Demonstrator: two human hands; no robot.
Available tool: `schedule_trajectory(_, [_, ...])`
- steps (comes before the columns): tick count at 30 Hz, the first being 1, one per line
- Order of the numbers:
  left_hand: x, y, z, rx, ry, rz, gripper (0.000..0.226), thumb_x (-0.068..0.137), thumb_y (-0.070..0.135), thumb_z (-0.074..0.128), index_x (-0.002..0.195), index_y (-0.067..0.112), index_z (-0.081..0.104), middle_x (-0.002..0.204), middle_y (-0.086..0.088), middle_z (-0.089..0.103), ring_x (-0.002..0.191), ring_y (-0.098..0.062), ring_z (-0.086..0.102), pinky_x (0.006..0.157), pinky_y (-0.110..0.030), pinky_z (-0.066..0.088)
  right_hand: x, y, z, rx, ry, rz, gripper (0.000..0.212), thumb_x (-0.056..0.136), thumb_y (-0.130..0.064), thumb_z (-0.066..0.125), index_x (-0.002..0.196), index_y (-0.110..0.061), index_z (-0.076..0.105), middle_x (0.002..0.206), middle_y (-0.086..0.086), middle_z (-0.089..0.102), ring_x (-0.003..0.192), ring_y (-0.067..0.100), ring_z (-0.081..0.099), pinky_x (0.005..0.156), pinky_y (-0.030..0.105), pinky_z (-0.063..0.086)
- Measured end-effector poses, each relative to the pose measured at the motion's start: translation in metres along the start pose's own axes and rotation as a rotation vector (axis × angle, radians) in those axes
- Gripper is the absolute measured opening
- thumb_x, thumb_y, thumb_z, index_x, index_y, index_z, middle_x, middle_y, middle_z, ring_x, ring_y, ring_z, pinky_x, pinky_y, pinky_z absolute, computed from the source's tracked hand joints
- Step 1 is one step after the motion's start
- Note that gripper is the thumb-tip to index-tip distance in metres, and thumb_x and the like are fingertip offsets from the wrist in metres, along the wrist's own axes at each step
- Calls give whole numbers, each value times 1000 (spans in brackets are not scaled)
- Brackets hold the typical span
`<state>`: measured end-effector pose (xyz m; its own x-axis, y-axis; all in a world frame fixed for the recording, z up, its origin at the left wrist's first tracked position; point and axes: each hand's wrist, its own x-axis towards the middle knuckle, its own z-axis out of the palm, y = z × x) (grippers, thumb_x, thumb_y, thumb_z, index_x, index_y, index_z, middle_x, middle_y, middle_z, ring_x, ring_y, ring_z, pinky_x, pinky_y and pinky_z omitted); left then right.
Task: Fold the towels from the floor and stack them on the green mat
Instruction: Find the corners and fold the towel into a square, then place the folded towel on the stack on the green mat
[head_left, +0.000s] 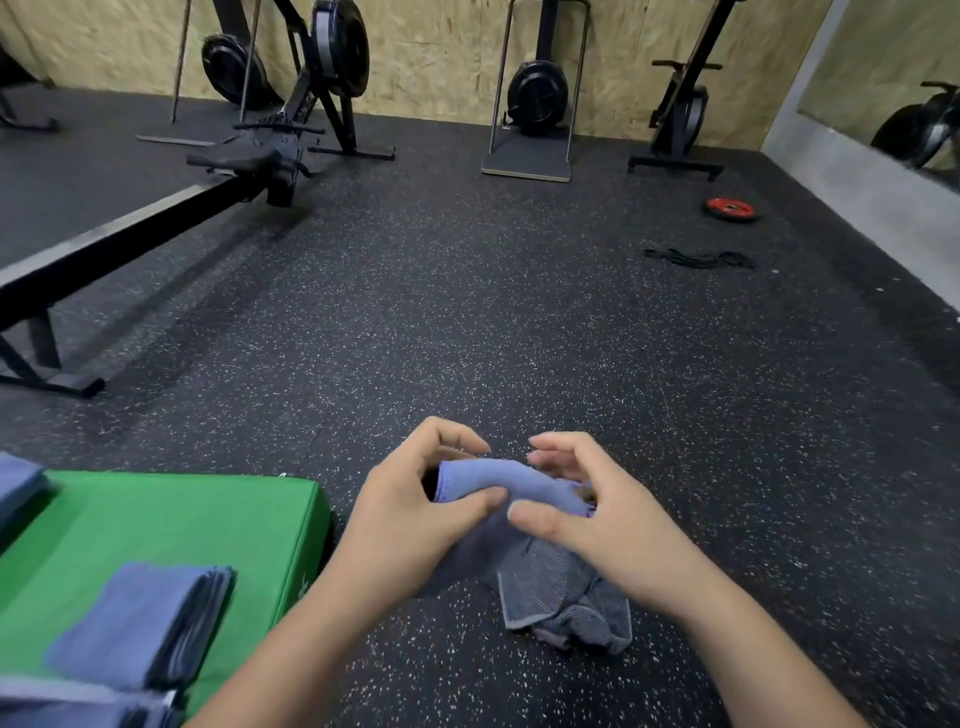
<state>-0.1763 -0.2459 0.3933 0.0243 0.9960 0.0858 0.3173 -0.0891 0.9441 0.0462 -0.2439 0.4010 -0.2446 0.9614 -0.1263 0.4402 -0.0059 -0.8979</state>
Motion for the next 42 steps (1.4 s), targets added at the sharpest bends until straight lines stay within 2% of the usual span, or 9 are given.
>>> schedule_trajectory(4, [0,-3,-23,-36,-33,-12,31,85,13,90,103,32,73,98,7,79,90,-10,72,85,-31,57,12,7,14,-1,-61,-6,49,78,-22,95,119,-35,70,105,-16,74,95,-4,68,81,13,51])
schedule_trajectory(9, [-2,-32,-65,166,-212,-71,36,80,27,94,109,34,74,103,16,79,97,-6,73,91,-33,58,34,25,43,167,-145,66,20,82,-22,89,80,-24,70,78,-7,63,77,7,55,73,29,43])
schedule_trajectory(15, [-6,-77,-102,450,-312,-175,37,77,39,92,105,32,70,95,13,74,92,-8,68,84,-33,57,41,40,119,367,-141,204,35,95,-40,78,124,-20,73,122,-1,79,122,18,72,110,47,53])
schedule_trajectory(18, [-2,-94,-122,418,-276,-261,32,79,37,89,101,29,68,95,10,72,92,-15,67,81,-33,55,45,55,162,355,-160,306,68,82,-77,72,133,-31,68,123,-14,78,118,10,73,105,43,56])
schedule_trajectory(20, [3,-109,-140,398,-270,-352,29,80,39,87,98,29,67,90,8,70,84,-14,63,73,-31,51,46,55,191,387,-179,355,42,100,-59,63,132,-32,64,116,-16,80,104,5,76,88,36,61])
schedule_trajectory(24, [8,-144,-176,263,-121,-494,35,78,37,89,104,31,67,87,5,68,74,-14,60,66,-32,47,55,52,244,594,-231,430,36,103,-17,69,136,-30,61,127,-5,78,118,22,75,106,59,56])
schedule_trajectory(28, [3,-179,-219,244,15,-600,67,84,16,87,141,30,56,96,4,60,71,-15,57,69,-29,50,74,57,308,616,-231,480,40,97,5,67,132,-12,59,119,8,80,114,31,75,97,51,58])
schedule_trajectory(34, [-17,-233,-287,287,226,-701,79,86,0,79,154,24,47,106,-2,60,73,-24,59,60,-29,50,104,49,400,576,-298,513,26,99,-5,71,124,-6,61,106,9,82,97,26,78,82,43,57])
schedule_trajectory(42, [-35,-274,-334,413,419,-620,79,88,5,77,156,28,46,151,-6,57,122,-25,64,97,-42,58,136,28,479,550,-424,516,22,104,-7,67,121,-15,58,111,7,77,84,17,72,71,34,61])
